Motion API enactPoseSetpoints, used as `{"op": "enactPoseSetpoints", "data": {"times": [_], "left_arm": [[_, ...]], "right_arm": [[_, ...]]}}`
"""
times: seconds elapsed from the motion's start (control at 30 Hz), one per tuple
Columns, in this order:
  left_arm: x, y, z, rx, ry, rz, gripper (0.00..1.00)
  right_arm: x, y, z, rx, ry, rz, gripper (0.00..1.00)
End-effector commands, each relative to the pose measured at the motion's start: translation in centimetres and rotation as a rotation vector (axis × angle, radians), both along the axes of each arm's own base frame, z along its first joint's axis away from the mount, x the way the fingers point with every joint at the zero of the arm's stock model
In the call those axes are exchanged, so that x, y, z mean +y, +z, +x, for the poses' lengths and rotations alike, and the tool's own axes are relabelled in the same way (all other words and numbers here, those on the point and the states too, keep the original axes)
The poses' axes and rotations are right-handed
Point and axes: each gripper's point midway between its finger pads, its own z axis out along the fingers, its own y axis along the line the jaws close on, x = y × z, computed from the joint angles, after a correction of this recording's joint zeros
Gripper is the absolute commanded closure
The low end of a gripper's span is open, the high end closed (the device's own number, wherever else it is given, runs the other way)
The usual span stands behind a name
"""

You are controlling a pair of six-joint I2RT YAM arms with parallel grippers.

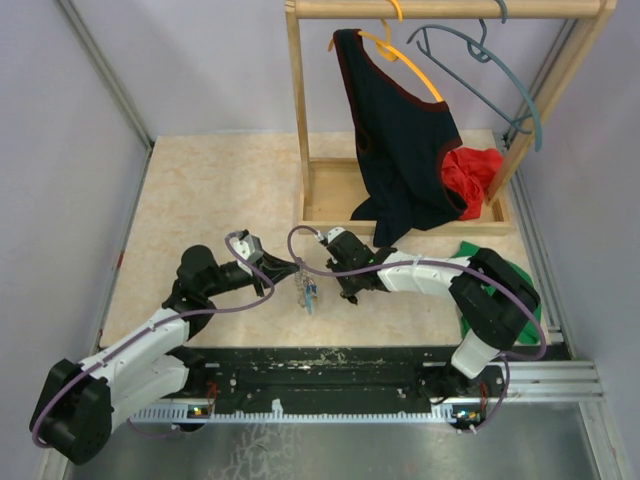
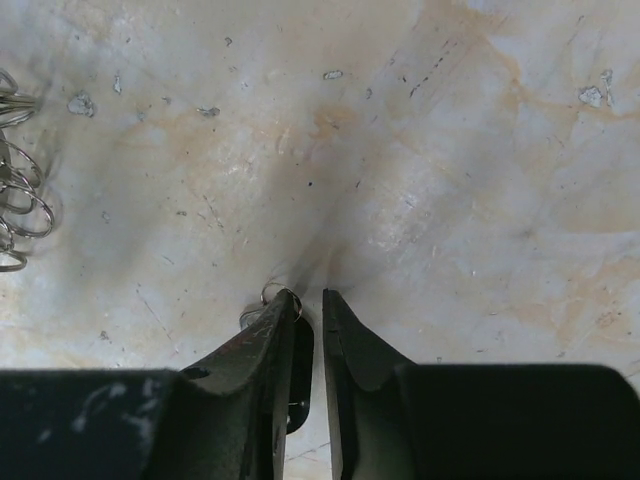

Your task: Put the keys on the keyring

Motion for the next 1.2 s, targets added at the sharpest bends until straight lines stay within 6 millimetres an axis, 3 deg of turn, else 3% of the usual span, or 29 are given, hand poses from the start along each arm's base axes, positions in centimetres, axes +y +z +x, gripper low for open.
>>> {"op": "enactPoseSetpoints", "data": {"times": [0.0, 0.2, 0.4, 0.73, 1.17], "left_arm": [[0.1, 0.9, 0.0, -0.051, 0.004, -0.016, 0.99], [0.0, 0.9, 0.0, -0.047, 0.003, -0.015, 0.99], [0.0, 0.9, -0.1, -0.048, 0.0, -0.017, 0.99], [0.0, 0.9, -0.1, -0.051, -0.003, -0.017, 0.99], [0.0, 0.9, -0.1, -0.049, -0.008, -0.016, 0.99]], "right_arm": [[1.5, 1.9, 1.4, -0.049, 0.002, 0.071, 0.79], [1.9, 4.5, 1.1, -0.086, 0.046, 0.155, 0.69], [1.6, 5.5, 0.9, -0.071, 0.081, 0.249, 0.67], [2.0, 4.1, -0.3, 0.013, 0.164, 0.286, 0.7], [2.1, 2.1, -0.4, 0.046, 0.176, 0.261, 0.76]]}}
